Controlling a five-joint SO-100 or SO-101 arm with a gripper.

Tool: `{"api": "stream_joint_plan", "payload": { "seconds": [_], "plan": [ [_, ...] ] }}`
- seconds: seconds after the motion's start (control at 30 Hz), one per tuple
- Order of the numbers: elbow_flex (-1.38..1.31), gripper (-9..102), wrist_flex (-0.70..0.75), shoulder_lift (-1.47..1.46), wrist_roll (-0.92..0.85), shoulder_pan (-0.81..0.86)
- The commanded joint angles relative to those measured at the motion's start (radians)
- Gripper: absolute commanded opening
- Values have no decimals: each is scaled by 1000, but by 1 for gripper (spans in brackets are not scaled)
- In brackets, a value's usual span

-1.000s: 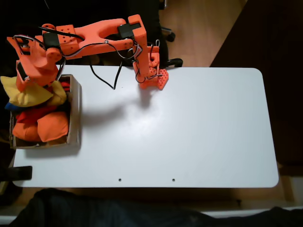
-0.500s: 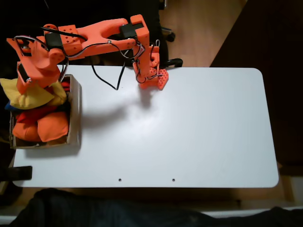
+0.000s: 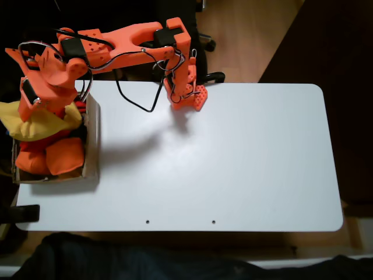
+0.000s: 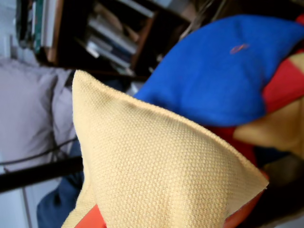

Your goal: Grasp a bag and put it in the box.

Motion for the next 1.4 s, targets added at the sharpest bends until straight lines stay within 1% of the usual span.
{"api": "stream_joint_plan", "payload": {
  "seconds": [0.0, 0.27, 0.43, 0.63, 1.13, 1.37],
  "plan": [
    [-17, 13, -25, 109, 3, -26],
    [-15, 13, -78, 114, -5, -83],
    [-15, 13, -173, 72, -26, -126],
    [-15, 13, -296, 32, -34, -138],
    [-31, 13, -454, -132, -77, -132],
    [-112, 13, -466, -218, -83, -129]
  ]
}}
